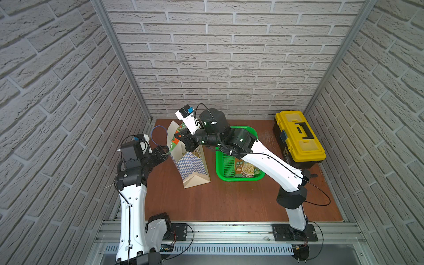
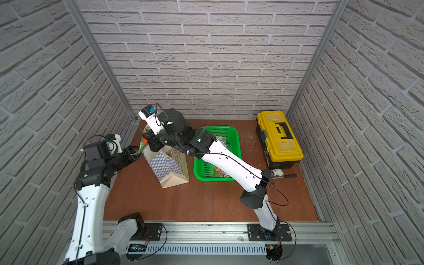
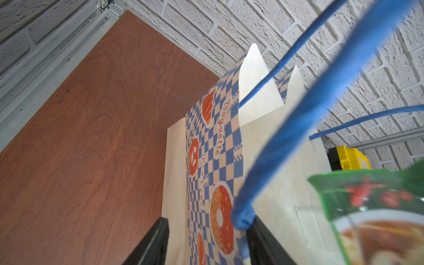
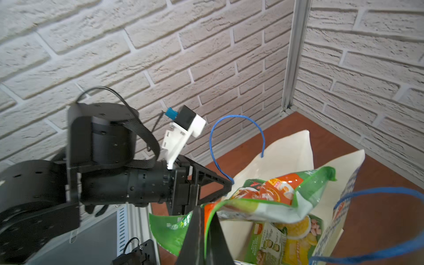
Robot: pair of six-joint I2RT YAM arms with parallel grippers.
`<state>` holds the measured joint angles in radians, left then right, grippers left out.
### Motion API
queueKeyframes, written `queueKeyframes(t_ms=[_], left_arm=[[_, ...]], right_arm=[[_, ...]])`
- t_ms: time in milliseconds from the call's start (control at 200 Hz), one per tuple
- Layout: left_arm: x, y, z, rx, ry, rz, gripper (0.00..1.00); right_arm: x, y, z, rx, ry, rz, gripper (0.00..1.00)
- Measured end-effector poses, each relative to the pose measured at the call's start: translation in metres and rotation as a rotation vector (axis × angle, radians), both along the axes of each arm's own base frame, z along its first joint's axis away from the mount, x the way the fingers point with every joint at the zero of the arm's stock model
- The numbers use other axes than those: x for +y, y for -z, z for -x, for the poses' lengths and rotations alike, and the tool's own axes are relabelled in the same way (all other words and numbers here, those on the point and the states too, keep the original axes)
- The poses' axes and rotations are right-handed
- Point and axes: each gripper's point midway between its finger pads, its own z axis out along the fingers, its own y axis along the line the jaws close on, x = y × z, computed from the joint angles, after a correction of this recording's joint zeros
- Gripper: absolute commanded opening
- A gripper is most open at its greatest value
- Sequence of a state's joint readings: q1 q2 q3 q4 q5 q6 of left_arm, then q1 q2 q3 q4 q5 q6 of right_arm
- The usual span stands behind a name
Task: Place the condiment packets inside the bag
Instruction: Place the condiment packet in the paper bag.
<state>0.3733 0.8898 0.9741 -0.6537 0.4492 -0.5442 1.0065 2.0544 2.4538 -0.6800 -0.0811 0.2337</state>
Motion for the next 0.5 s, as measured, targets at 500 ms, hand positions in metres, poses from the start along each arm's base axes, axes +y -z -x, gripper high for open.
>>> queueKeyframes(t_ms=[500], left_arm=[[0.003,0.001,0.0,-0.002,-0.01,0.015,0.58]], right_arm=[[-0.01,0.069,-0.033,-0.004,0.153,0.243,0.03]])
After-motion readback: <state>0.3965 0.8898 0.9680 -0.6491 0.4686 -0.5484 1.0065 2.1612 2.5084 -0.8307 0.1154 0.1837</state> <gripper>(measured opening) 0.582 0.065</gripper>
